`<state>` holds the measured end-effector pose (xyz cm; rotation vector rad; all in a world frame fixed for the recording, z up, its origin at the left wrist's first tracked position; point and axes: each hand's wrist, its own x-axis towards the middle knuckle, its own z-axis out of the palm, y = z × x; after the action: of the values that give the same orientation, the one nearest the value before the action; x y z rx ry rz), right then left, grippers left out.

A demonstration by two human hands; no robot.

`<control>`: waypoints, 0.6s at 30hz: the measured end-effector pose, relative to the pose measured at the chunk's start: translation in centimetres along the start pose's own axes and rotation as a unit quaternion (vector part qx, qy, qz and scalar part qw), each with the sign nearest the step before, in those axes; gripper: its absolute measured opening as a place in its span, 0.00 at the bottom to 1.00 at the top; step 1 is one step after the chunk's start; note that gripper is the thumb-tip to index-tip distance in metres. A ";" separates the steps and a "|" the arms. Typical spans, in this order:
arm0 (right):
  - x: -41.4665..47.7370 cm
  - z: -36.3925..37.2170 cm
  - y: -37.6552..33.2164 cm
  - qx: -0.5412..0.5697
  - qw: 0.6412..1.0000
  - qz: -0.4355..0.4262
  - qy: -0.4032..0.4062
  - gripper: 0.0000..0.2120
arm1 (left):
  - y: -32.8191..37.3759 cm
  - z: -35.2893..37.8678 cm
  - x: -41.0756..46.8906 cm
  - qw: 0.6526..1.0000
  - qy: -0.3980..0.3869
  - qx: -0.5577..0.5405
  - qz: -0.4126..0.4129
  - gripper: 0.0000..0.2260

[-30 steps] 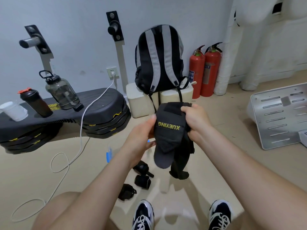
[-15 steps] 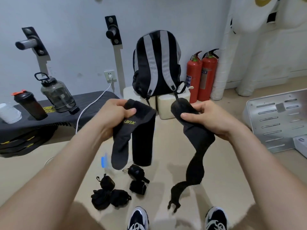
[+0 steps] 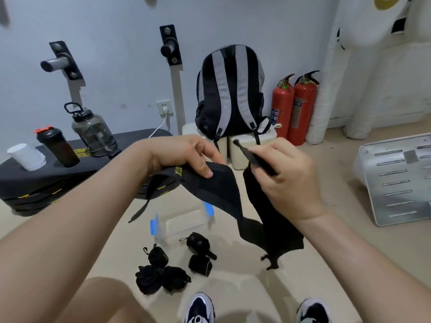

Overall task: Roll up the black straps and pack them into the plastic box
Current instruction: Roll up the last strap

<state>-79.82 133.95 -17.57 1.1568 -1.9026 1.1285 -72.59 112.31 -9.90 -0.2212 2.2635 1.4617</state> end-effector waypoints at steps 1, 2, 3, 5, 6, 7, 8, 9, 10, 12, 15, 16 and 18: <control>-0.3 0.3 -0.8 -0.023 0.999 -0.034 0.008 0.06 | 0.2 0.0 0.0 1.000 -0.010 -0.008 0.003 0.20; -0.5 0.6 -1.5 -0.043 0.997 -0.061 0.012 0.05 | 0.4 0.0 0.0 1.000 -0.015 -0.012 0.009 0.20; -0.7 0.9 -2.1 -0.061 0.995 -0.080 0.014 0.04 | 0.7 0.1 -0.1 1.000 -0.017 -0.011 0.019 0.19; -0.9 1.4 -2.8 -0.089 0.992 -0.090 0.015 0.04 | 1.1 0.3 -0.3 0.999 -0.011 0.016 0.040 0.15; -0.8 1.6 -2.9 -0.097 0.991 -0.088 0.015 0.05 | 1.3 0.4 -0.4 0.998 -0.010 0.043 0.044 0.14; -0.7 1.6 -2.9 -0.102 0.991 -0.082 0.019 0.06 | 1.6 0.6 -0.5 0.996 -0.011 0.073 0.042 0.14; -0.5 1.7 -2.8 -0.107 0.991 -0.077 0.025 0.07 | 1.8 0.7 -0.6 0.994 -0.012 0.105 0.039 0.18; -0.4 1.7 -2.8 -0.112 0.991 -0.074 0.029 0.07 | 2.0 0.9 -0.8 0.990 -0.006 0.137 0.037 0.23; -0.3 1.7 -2.9 -0.118 0.990 -0.072 0.032 0.07 | 2.3 1.1 -0.8 0.986 0.006 0.165 0.033 0.29; -0.1 1.7 -3.1 -0.136 0.987 -0.072 0.037 0.06 | 2.6 1.4 -0.9 0.981 0.030 0.192 0.005 0.37; 0.0 1.8 -3.0 -0.161 0.983 -0.074 0.049 0.07 | 2.3 2.0 -0.7 0.983 0.036 0.179 -0.028 0.36; -0.1 1.9 -2.9 -0.162 0.983 -0.075 0.051 0.09 | 2.1 2.1 -0.6 0.985 0.040 0.163 -0.025 0.35; -0.1 2.0 -2.7 -0.153 0.984 -0.077 0.043 0.08 | 1.5 2.0 -0.3 0.992 0.079 0.097 -0.010 0.27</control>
<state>-77.49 131.50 -17.65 1.0442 -1.8086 0.7576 -72.33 114.72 -9.18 -0.3096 2.5038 1.2432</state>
